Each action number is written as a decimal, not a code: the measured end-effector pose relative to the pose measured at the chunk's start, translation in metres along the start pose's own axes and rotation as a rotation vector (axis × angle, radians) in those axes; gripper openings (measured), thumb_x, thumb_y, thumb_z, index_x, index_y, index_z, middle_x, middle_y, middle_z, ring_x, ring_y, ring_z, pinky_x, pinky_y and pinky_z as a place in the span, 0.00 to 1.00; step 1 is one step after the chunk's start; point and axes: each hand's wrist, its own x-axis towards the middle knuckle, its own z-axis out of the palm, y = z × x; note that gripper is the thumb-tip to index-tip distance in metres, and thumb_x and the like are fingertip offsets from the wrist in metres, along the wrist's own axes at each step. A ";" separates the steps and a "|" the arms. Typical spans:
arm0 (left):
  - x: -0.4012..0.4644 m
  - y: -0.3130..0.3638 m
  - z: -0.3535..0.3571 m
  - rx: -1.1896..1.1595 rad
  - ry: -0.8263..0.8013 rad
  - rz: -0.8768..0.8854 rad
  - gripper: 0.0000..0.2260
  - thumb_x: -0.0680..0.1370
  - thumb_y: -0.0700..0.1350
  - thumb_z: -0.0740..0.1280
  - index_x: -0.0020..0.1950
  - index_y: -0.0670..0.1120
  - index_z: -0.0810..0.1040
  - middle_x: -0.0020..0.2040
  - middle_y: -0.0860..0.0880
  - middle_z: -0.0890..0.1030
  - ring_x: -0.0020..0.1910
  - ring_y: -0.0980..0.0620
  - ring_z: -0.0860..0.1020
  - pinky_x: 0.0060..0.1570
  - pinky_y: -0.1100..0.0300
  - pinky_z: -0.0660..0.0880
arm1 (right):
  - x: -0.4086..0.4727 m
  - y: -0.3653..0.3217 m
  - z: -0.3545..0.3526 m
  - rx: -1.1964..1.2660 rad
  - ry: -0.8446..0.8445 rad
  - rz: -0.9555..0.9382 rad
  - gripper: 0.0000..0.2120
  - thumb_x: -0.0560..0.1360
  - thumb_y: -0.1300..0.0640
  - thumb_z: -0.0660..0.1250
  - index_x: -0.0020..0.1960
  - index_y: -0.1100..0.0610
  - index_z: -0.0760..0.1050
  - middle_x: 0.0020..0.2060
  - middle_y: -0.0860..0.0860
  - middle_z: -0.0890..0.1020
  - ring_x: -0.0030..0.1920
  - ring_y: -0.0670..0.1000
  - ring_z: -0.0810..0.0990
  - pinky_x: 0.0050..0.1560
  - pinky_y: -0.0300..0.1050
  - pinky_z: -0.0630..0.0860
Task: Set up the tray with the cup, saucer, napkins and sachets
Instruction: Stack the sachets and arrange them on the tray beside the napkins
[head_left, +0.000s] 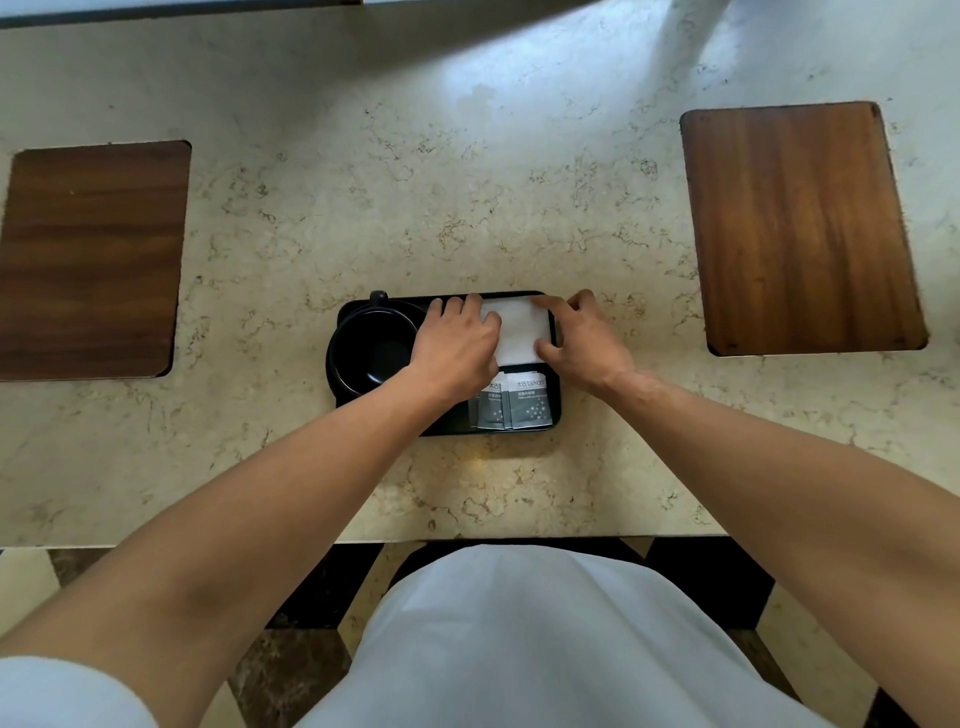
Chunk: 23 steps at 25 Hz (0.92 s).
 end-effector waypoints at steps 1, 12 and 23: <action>-0.001 0.000 -0.001 0.004 0.000 0.001 0.17 0.76 0.49 0.65 0.61 0.43 0.76 0.61 0.40 0.76 0.59 0.39 0.74 0.65 0.43 0.69 | 0.000 0.000 0.000 0.001 -0.004 -0.006 0.30 0.76 0.48 0.67 0.76 0.44 0.64 0.62 0.54 0.69 0.54 0.54 0.77 0.55 0.51 0.80; 0.000 -0.003 -0.002 -0.077 0.025 0.004 0.12 0.76 0.46 0.65 0.57 0.42 0.78 0.60 0.41 0.76 0.58 0.41 0.74 0.54 0.49 0.73 | 0.000 0.000 0.002 -0.023 0.004 -0.020 0.34 0.73 0.44 0.71 0.76 0.45 0.64 0.63 0.53 0.70 0.57 0.54 0.76 0.55 0.50 0.80; -0.001 -0.001 -0.006 -0.036 -0.020 -0.008 0.15 0.75 0.44 0.67 0.60 0.42 0.76 0.60 0.40 0.74 0.57 0.40 0.74 0.53 0.47 0.73 | -0.001 -0.002 -0.003 -0.134 -0.009 -0.039 0.36 0.73 0.39 0.70 0.77 0.45 0.62 0.63 0.54 0.70 0.54 0.53 0.77 0.49 0.49 0.80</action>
